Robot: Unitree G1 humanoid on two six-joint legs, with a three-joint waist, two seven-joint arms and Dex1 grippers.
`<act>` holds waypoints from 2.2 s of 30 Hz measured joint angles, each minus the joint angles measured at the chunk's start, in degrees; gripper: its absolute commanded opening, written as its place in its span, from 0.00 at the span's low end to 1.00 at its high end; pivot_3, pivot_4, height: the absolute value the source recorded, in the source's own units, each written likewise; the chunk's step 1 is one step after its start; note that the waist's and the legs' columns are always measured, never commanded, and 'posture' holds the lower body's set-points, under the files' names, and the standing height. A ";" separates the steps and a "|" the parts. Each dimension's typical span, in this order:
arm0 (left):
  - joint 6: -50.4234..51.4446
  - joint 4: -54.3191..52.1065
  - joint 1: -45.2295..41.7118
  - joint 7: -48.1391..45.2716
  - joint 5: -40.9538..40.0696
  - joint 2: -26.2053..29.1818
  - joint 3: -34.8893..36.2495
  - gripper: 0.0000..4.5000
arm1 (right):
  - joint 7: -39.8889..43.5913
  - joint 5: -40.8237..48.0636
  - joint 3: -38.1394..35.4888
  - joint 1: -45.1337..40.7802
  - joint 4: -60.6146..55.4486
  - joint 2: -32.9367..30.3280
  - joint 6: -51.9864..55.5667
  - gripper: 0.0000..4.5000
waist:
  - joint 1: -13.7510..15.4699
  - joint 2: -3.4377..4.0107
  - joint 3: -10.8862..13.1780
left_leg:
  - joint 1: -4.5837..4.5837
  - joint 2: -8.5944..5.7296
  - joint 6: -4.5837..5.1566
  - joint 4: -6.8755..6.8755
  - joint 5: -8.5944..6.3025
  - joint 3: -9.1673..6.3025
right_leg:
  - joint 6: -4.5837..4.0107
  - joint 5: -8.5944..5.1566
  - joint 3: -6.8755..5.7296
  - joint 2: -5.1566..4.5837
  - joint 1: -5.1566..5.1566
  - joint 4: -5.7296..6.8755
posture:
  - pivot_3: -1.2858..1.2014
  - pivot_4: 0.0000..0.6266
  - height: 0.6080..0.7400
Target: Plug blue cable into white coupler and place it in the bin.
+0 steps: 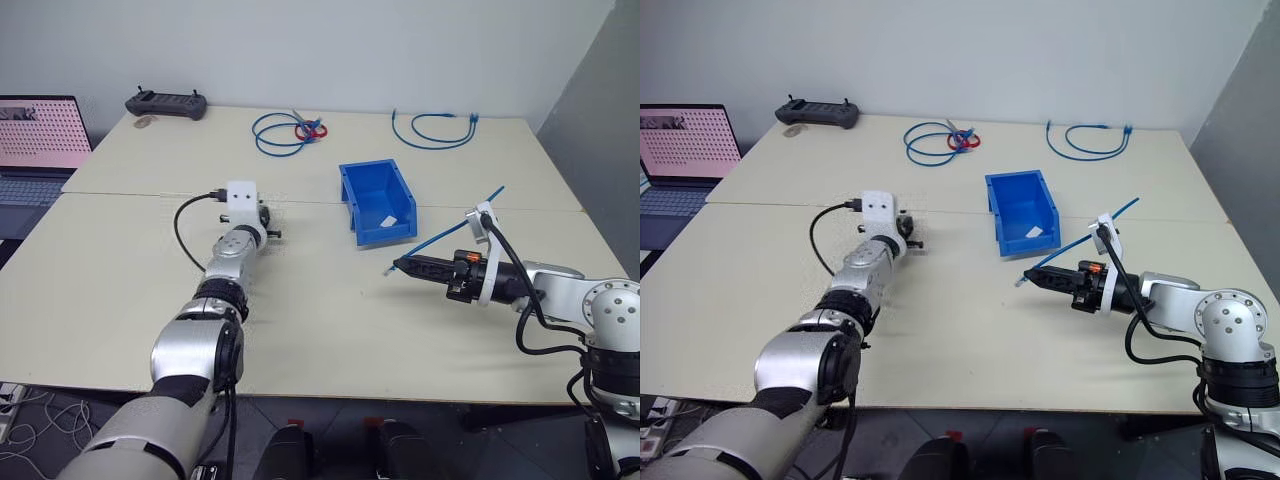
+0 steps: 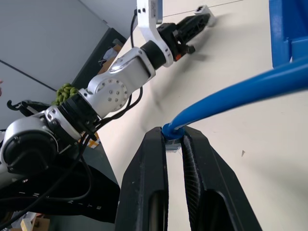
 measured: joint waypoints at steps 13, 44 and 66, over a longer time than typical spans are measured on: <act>15.12 -51.03 27.53 -47.58 -13.52 12.69 -17.46 0.17 | 12.46 -17.05 9.89 -4.50 -4.28 -4.11 -6.52 0.04 | -1.03 0.11 -0.02 | 0.35 0.05 0.03 0.01 0.00 0.05 | 0.08 -0.15 0.05 0.26 0.20 0.08 | 0.52 0.24 1.00; -5.51 -33.90 22.04 -54.18 -7.93 9.70 -20.45 0.17 | 33.02 -56.83 32.21 -2.25 -3.59 2.50 -34.04 0.04 | -0.98 0.07 -0.05 | 0.35 0.04 0.03 0.08 0.00 0.03 | -0.05 -0.07 0.04 0.27 0.18 0.16 | 0.52 0.24 1.00; -3.25 -36.37 23.29 -52.70 -7.53 10.09 -20.31 0.17 | 38.91 -66.65 35.21 -4.65 1.91 4.71 -42.47 0.04 | -1.03 0.14 -0.20 | 0.46 0.06 0.03 0.07 0.00 0.01 | -0.05 -0.07 0.03 0.28 0.26 0.17 | 0.52 0.24 1.00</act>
